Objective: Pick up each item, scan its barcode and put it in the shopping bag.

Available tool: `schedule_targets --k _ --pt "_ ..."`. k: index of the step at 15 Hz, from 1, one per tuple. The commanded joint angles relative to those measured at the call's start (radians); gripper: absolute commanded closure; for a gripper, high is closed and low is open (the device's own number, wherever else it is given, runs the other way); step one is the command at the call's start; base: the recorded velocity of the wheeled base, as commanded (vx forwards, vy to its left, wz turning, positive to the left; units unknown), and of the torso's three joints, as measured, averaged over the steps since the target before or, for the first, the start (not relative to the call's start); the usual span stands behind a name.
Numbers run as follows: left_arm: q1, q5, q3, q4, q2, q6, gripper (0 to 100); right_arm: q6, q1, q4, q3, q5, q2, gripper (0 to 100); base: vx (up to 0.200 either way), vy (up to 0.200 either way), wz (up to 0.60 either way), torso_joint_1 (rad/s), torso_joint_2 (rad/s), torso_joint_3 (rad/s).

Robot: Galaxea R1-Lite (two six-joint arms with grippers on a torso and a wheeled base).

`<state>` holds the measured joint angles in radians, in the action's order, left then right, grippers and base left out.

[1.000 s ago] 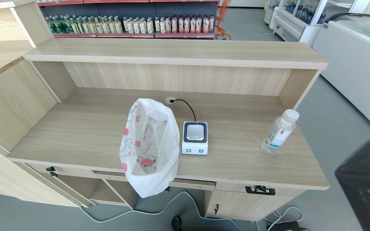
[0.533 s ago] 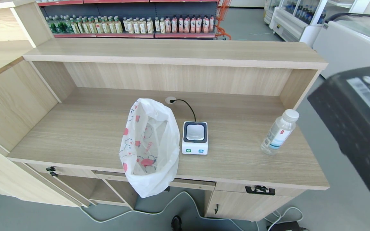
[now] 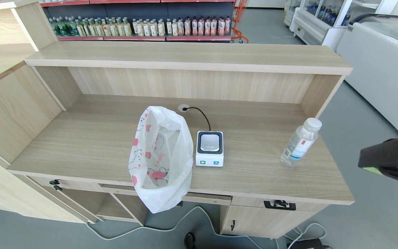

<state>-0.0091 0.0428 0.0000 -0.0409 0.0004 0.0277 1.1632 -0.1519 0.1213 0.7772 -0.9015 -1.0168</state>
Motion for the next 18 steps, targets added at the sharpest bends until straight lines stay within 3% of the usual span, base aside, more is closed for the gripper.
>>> schedule_targets --k 1,3,5,6,7,8,10,11,14,18 --pt "0.000 0.000 0.000 -0.001 0.000 0.000 0 -0.392 0.048 0.051 0.051 -0.020 -0.009 100 0.000 0.000 0.00 0.000 0.00 0.000" --pt "0.000 0.000 0.000 0.001 0.000 0.000 0 -0.812 0.054 0.000 0.045 -0.019 -0.034 100 0.000 0.000 0.00 0.000 0.00 0.000" --pt "0.000 0.000 0.000 -0.001 0.000 0.000 0 -1.211 0.083 -0.189 0.014 -0.019 -0.074 100 0.000 0.000 0.00 0.000 0.00 0.000" --pt "0.000 0.000 0.000 0.001 0.000 0.000 0 -1.452 0.103 -0.430 -0.049 -0.017 -0.134 100 0.000 0.000 0.00 0.000 0.00 0.000" --pt "0.000 0.000 0.000 0.001 0.000 0.000 0 -1.534 0.110 -0.532 -0.076 -0.010 -0.166 100 0.000 0.000 0.00 0.000 0.00 0.000" --pt "0.000 0.000 0.000 0.001 0.000 0.000 0 -1.705 0.176 -0.772 -0.116 0.081 -0.261 100 0.000 0.000 0.00 0.000 0.00 0.000" --pt "0.000 0.000 0.000 -0.001 0.000 0.000 0 -1.761 0.288 -0.839 -0.081 0.277 -0.362 100 0.000 0.000 0.00 0.000 0.00 0.000" --pt "0.000 0.000 0.000 -0.001 0.000 0.000 0 -1.765 0.316 -0.836 -0.064 0.314 -0.388 100 0.000 0.000 0.00 0.000 0.00 0.000" --pt "0.000 0.000 0.000 -0.001 0.000 0.000 0 -1.765 0.359 -0.830 -0.033 0.326 -0.408 100 0.000 0.000 0.00 0.000 0.00 0.000" --pt "0.000 0.000 0.000 -0.001 0.000 0.000 0 -1.765 0.402 -0.723 0.040 0.388 -0.396 100 0.000 0.000 0.00 0.000 0.00 0.000"
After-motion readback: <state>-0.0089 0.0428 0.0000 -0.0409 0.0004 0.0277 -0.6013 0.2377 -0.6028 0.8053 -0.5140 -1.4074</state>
